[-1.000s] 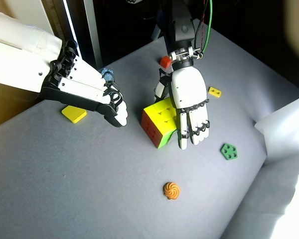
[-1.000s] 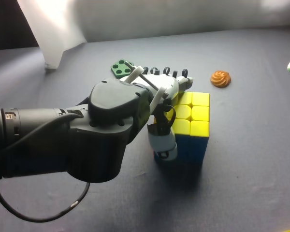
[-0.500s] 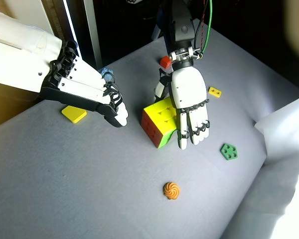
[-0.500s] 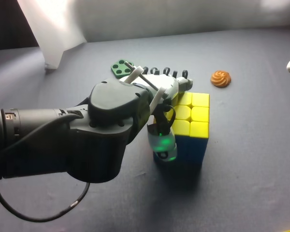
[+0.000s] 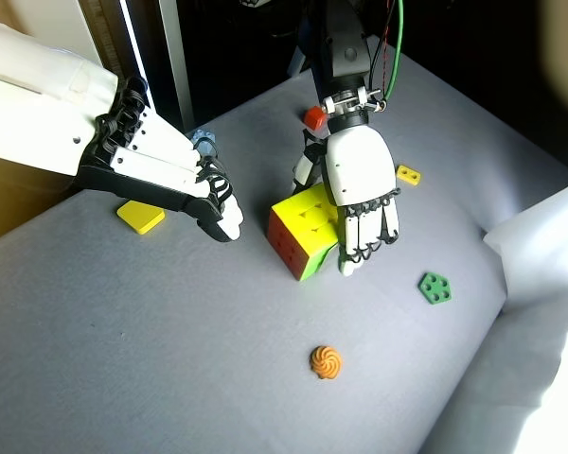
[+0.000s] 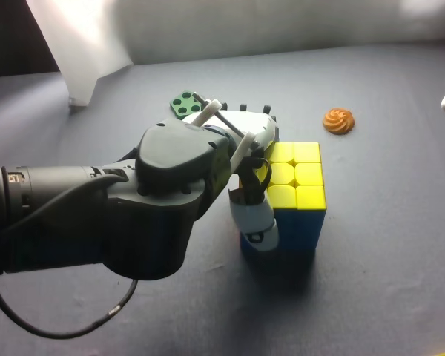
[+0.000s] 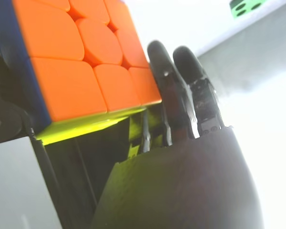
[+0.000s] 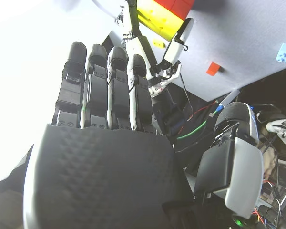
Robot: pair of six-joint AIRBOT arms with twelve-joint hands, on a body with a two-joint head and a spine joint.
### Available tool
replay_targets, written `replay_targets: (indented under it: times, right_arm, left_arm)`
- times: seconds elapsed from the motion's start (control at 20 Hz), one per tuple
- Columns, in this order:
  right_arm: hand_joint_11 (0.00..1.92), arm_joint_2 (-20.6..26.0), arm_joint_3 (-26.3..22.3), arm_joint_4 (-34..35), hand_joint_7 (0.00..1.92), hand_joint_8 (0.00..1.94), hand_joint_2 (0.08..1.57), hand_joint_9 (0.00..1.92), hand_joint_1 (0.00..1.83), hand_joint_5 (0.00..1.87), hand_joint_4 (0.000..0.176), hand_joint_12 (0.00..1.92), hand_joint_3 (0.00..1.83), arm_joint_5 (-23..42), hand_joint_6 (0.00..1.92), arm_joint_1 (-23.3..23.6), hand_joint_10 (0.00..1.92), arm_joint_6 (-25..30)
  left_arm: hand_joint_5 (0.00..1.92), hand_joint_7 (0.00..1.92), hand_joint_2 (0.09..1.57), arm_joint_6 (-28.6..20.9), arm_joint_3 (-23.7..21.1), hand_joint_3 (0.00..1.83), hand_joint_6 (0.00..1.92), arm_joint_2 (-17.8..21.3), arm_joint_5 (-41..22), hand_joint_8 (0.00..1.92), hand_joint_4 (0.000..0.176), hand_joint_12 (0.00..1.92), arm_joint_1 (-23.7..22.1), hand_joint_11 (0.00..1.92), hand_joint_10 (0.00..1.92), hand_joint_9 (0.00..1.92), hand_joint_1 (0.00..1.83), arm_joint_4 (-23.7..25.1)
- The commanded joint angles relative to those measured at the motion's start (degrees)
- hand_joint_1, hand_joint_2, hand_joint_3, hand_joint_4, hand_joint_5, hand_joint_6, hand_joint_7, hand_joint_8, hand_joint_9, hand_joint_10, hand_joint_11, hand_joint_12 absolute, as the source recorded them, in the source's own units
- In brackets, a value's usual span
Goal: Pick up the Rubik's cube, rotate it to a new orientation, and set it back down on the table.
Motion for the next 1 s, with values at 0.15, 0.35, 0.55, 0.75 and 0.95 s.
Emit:
replay_targets:
  times: [0.15,0.35,0.55,0.75,0.95]
  right_arm:
    - [0.00,-0.01,-0.21,2.86,0.33,0.00,0.93,0.28,0.20,0.36,0.000,0.60,0.00,-3.37,0.00,-0.18,0.01,-0.15]
    - [0.00,-0.80,-0.21,2.95,0.34,0.00,0.95,0.29,0.19,0.36,0.000,0.56,0.00,-6.45,0.00,-1.52,0.00,-0.14]
    - [0.00,-3.00,-0.18,3.72,0.31,0.00,0.97,0.27,0.16,0.35,0.000,0.58,0.00,-12.62,0.00,-3.43,0.00,0.02]
    - [0.00,-5.79,-0.20,5.30,0.33,0.00,0.96,0.29,0.17,0.37,0.000,0.66,0.00,-15.26,0.00,-4.34,0.00,0.34]
    - [0.00,-7.69,-0.18,5.30,0.34,0.00,0.97,0.29,0.17,0.36,0.000,0.67,0.00,-18.20,0.00,-5.63,0.00,1.61]
  left_arm:
    - [0.55,0.42,1.38,0.22,0.05,0.00,1.68,-0.01,-0.20,1.49,0.000,1.92,-0.20,0.11,1.76,0.26,0.86,2.59]
    - [0.54,0.42,1.37,-0.47,-0.12,0.00,1.68,0.00,0.24,1.61,0.065,1.92,-0.28,0.37,1.91,0.36,0.80,3.90]
    - [0.42,0.36,1.46,-0.80,-0.91,0.01,1.84,0.60,0.39,1.65,0.072,1.92,-0.88,0.33,1.92,0.30,0.67,5.04]
    - [0.84,0.48,1.20,-0.80,-2.42,0.00,1.25,1.91,0.41,1.65,0.000,1.92,-2.11,0.09,1.90,0.21,1.06,5.66]
    - [0.91,0.46,1.15,-0.81,-3.15,0.00,1.16,2.93,0.61,1.86,0.000,1.92,-3.90,0.06,1.92,0.22,1.11,6.18]
